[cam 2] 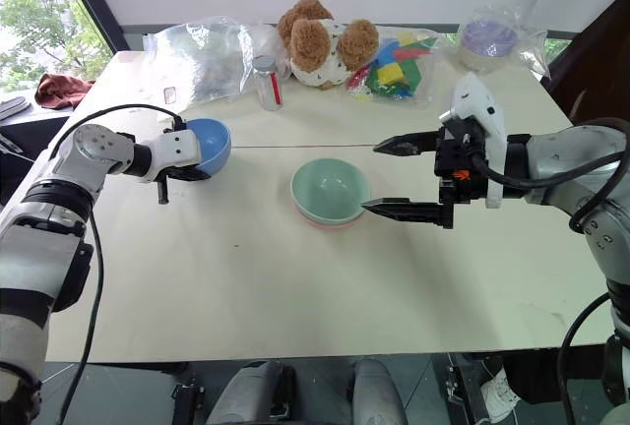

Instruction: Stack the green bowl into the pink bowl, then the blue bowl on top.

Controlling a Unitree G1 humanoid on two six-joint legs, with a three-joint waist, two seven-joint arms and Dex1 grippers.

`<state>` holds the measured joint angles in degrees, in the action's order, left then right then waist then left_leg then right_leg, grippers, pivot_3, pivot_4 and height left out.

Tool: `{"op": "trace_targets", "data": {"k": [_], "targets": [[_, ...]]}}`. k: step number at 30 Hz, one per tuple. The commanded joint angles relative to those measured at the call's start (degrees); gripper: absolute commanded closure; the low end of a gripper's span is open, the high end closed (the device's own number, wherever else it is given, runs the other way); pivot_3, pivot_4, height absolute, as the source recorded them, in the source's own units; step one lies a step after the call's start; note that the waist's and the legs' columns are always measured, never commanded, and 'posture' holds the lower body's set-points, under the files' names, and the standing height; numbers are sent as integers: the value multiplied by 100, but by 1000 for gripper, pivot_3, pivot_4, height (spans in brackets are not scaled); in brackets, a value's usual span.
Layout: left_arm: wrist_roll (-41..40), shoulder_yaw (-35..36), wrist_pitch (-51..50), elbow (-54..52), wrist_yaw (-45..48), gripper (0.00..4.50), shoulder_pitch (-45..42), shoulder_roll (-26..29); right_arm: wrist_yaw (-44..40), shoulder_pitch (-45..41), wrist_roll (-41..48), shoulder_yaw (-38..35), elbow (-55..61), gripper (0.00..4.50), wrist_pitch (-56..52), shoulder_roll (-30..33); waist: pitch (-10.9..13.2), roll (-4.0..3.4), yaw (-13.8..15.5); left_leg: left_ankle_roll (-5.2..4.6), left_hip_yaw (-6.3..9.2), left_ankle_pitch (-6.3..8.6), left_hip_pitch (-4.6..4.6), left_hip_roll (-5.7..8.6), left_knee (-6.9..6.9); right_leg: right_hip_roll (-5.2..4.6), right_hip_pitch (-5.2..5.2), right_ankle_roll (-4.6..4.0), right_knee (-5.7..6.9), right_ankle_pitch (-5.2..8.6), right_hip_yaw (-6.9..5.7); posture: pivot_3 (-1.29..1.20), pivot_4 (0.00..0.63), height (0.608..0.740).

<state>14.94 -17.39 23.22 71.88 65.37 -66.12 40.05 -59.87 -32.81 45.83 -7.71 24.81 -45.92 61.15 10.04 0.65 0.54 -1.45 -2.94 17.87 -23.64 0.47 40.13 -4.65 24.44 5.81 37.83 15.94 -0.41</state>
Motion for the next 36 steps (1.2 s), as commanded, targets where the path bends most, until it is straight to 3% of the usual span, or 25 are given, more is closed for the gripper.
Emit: {"op": "trace_targets", "data": {"k": [1,11,18,26,29,36], "targets": [[-54,183,136,-56,106,4396,-317,23,36,-17,53,-265,167,0,7,80,0,0,6,0,0,0,0,0,0,0,0,0,0,0,0,0,150,740],[-1220,692,79,-965,2367,4396,-1220,-773,84,93,-17,-466,115,0,28,196,0,2,15,22,3,-13,-16,3,6,0,0,1,-1,0,-7,0,150,740],[-3054,-1027,-661,-2856,2713,4396,-1049,-979,207,438,27,-856,252,0,-37,346,-1,-2,-27,23,6,-13,-12,0,1,1,2,1,1,-1,3,0,150,740],[-3659,-2691,-485,-3051,2713,4396,-1187,-811,558,875,234,-1370,707,0,-349,356,-1,-2,-43,2,8,-1,-1,0,3,3,2,1,7,-1,13,0,150,740],[-3583,-2837,-348,-2782,2713,3443,-1195,-1006,680,1033,315,-1541,855,0,-436,329,-1,-2,11,2,8,-2,0,0,3,4,0,1,5,0,11,0,150,740],[-3698,-2467,-450,-2396,2713,221,-1215,-1222,819,1154,406,-1620,911,0,-438,308,-1,0,12,0,7,-1,-2,1,8,5,-3,1,-1,0,8,0,150,740]]}}
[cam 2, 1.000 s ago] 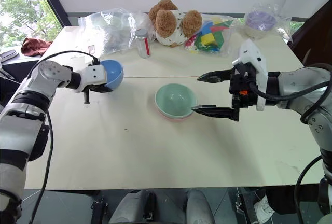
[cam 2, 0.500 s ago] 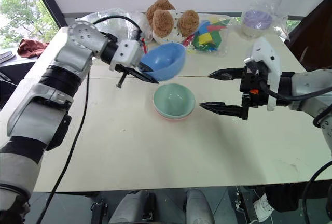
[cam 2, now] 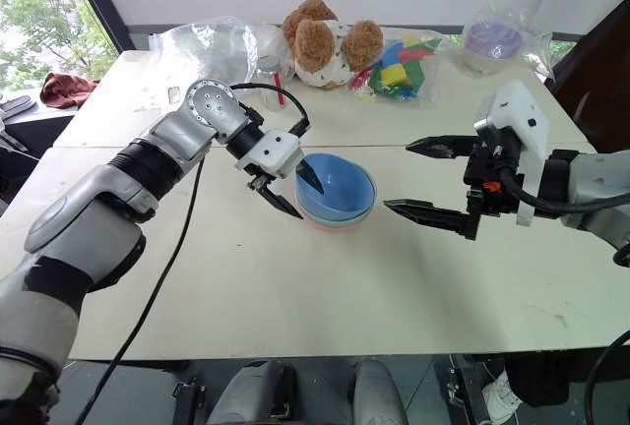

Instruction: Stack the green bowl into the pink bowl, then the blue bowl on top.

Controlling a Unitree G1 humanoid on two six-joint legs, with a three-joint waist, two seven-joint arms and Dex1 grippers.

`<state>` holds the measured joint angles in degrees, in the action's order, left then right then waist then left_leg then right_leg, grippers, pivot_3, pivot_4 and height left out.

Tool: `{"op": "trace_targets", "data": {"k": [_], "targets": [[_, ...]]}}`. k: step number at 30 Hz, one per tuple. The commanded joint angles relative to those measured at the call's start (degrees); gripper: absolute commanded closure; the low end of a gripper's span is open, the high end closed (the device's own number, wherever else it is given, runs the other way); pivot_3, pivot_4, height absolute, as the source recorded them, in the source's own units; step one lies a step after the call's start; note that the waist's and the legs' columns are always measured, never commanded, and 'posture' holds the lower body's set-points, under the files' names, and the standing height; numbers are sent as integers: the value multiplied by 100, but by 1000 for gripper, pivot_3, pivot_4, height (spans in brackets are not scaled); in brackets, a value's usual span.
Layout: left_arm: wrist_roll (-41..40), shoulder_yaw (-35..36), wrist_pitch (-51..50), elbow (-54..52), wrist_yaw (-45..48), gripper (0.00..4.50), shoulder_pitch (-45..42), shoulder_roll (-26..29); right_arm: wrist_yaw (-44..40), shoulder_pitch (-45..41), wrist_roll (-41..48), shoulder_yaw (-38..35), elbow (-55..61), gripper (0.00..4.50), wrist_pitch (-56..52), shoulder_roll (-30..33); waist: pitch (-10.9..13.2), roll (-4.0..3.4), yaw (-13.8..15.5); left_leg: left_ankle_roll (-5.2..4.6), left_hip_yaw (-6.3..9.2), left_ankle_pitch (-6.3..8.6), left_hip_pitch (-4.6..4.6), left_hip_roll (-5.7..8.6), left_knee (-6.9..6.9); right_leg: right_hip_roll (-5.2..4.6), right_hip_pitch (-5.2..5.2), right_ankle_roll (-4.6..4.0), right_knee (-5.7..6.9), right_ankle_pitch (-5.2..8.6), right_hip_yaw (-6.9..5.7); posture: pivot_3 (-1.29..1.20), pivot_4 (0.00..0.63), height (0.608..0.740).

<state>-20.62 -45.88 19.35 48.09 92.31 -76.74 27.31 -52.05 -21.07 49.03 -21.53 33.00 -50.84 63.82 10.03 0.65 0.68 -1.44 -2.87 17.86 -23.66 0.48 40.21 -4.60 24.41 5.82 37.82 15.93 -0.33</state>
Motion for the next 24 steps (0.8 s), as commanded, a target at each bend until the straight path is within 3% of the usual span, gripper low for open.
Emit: {"op": "trace_targets", "data": {"k": [1,7,10,14,17,20,24], "targets": [[-244,597,-186,-23,19,100,-188,77,42,-16,83,-221,79,0,75,38,1,1,-11,0,1,0,0,0,0,1,0,0,0,0,0,0,150,740],[-749,1670,-1527,-487,19,100,-209,445,-25,-55,-15,-39,-26,0,231,32,0,0,-50,0,2,0,1,-3,-2,5,2,0,2,0,0,0,150,740],[-772,2126,-2168,-995,19,100,42,996,-128,-123,-94,107,-146,0,347,60,0,-1,-51,0,3,0,1,-3,-2,5,2,0,3,0,0,0,150,740],[-805,2688,-3162,-2233,-18,100,922,2031,-389,-190,-304,377,-367,0,579,116,-1,-4,-177,3,1,-2,8,-5,-11,4,2,0,6,0,5,0,150,740],[-906,3147,-3818,-3030,-252,100,1548,2358,-550,-283,-414,524,-542,0,708,105,-1,-3,-123,12,3,-7,12,-8,-9,5,1,1,12,0,4,0,150,740],[-1232,3916,-4588,-4168,-842,100,2780,2871,-761,-581,-606,902,-856,0,864,84,-1,-3,-138,9,4,-5,12,-6,-2,-5,-9,1,10,0,7,0,150,740],[-1548,4671,-5273,-5146,-1478,100,3810,3080,-984,-816,-799,1212,-1185,0,996,19,-1,-2,-150,10,6,-5,16,-8,-5,-11,-7,0,11,1,10,0,150,740]]}}
